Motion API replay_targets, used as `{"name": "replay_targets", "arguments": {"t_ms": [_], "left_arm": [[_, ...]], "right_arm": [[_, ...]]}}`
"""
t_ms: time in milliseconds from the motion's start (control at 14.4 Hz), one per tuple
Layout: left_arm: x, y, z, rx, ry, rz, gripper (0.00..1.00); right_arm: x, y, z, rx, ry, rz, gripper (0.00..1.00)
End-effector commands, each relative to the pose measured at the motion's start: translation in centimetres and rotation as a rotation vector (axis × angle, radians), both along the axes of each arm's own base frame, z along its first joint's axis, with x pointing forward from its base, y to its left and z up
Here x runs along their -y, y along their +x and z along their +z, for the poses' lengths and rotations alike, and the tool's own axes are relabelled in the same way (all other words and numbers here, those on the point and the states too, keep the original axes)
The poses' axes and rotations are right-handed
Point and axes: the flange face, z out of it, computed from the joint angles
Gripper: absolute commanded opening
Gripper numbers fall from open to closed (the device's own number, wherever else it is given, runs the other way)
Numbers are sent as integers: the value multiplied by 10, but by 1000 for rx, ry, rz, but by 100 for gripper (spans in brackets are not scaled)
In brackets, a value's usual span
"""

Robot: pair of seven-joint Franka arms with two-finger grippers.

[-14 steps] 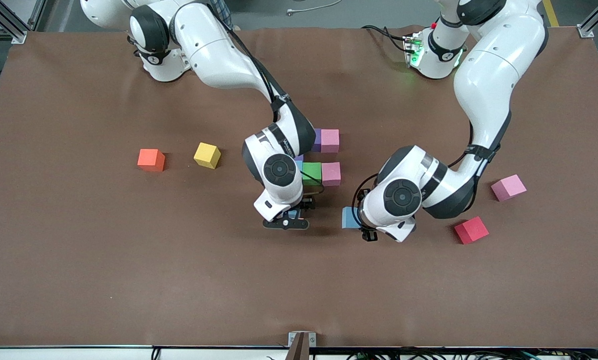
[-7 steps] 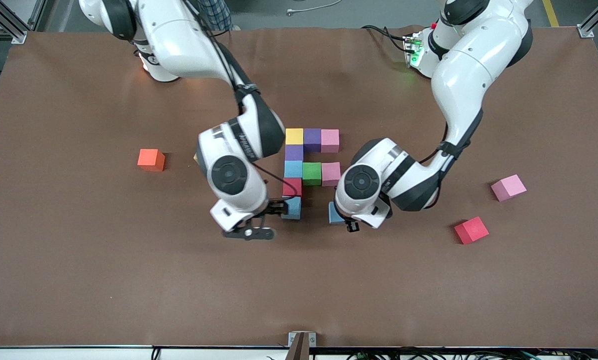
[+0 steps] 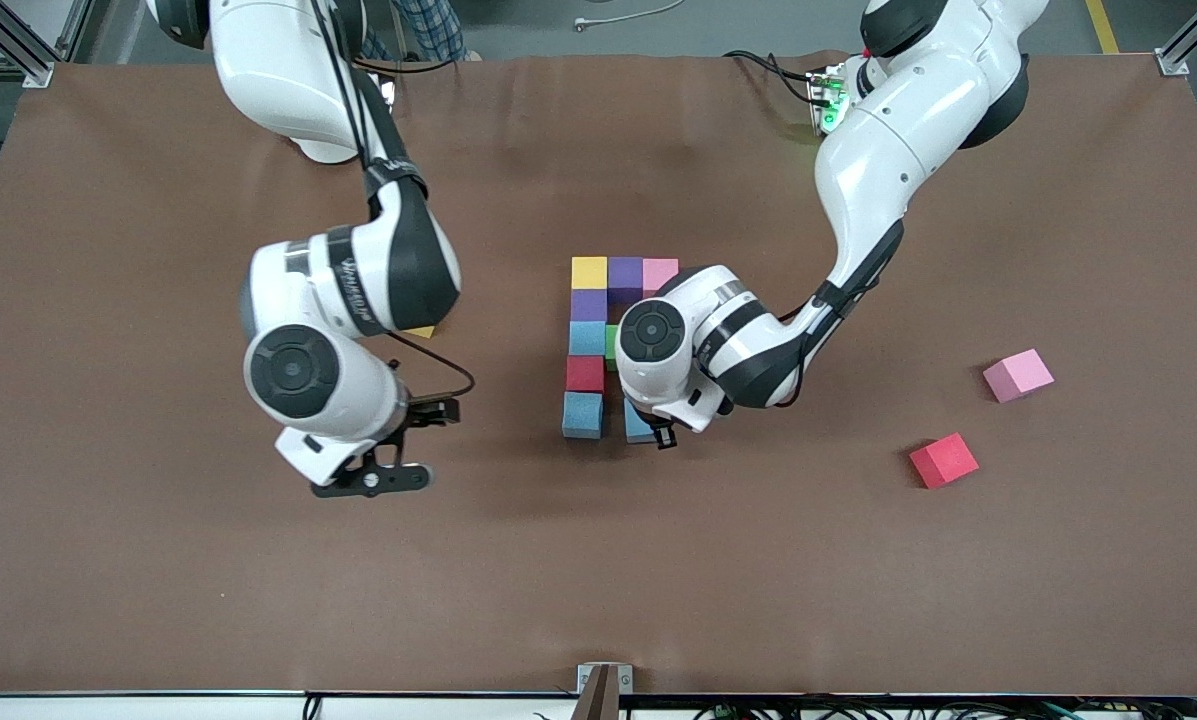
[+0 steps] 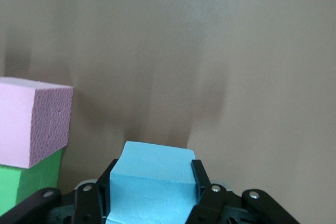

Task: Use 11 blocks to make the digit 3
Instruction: 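Release blue and withdraw the right gripper while the left gripper holds blue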

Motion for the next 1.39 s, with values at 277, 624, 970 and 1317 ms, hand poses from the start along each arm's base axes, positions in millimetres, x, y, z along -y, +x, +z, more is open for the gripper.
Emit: {"name": "replay_targets", "arguments": {"t_ms": [277,624,970,1317], "left_arm": [[10,-10,-11,41,-29,-19,22],[12,-10,-11,46,-41,-50,22],[14,-11,-15,46,-51,-52,22],[15,-11,-19,48,-63,-54,22]], "right_arm": [[102,-25,51,5,-8,-79,100],[146,-54,70,15,-2,-36,100],[180,-106,71,55,12,-20,100],[201,-148,98,71,18,-42,100]]}}
